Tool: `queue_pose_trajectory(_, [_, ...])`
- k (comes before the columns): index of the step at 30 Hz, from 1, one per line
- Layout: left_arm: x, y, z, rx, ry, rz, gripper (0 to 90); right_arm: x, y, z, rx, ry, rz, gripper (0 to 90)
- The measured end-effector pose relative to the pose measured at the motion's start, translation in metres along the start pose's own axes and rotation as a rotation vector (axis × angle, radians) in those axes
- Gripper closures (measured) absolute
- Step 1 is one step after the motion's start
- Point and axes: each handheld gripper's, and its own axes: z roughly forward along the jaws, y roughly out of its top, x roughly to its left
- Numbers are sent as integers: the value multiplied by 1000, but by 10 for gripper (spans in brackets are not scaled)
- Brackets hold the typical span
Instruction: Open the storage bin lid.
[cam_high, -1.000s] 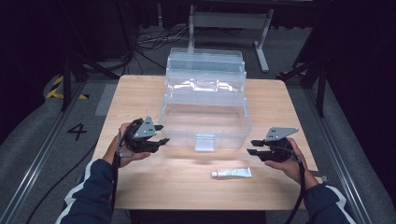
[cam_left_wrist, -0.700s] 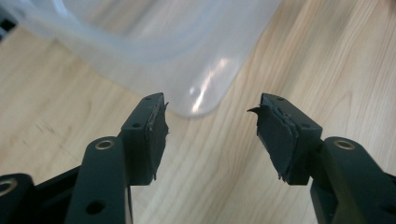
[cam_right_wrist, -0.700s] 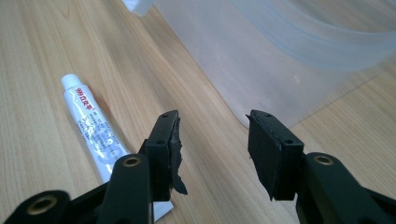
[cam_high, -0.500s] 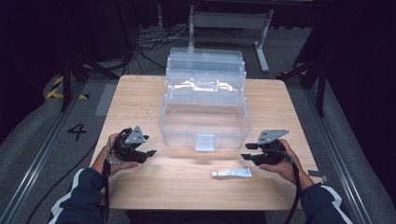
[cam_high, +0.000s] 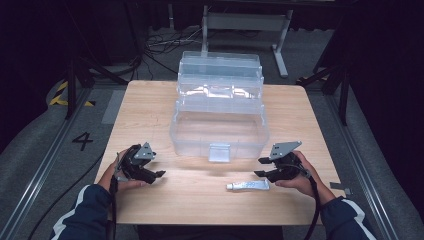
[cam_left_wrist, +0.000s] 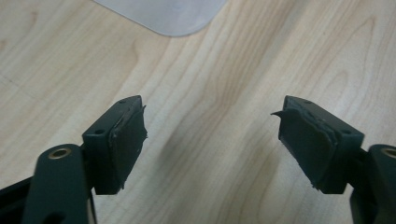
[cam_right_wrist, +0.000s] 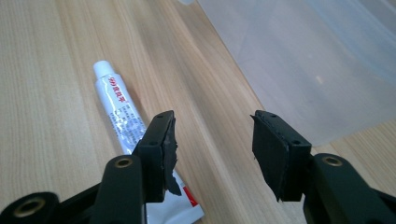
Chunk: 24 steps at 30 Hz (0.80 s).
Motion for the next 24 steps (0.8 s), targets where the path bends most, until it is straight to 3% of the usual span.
queue_pose_trajectory(5, [0,-4,4,13,-30,-39,198,8,6,5,31,52,-65,485])
queue_pose_trajectory(7, [-2,-6,6,34,-30,-32,192,12,10,8,38,70,-82,485])
queue_pose_trajectory(10, [-6,-10,7,-8,-8,-17,191,17,16,15,68,99,-121,485])
queue_pose_trajectory(12, [-6,-11,6,-7,-12,-25,191,19,18,17,77,104,-130,485])
queue_pose_trajectory(18, [-5,-22,7,-75,-36,-57,176,30,26,26,138,150,-195,485])
queue_pose_trajectory(24, [-5,-25,6,-86,-35,-62,159,35,30,35,183,165,-204,491])
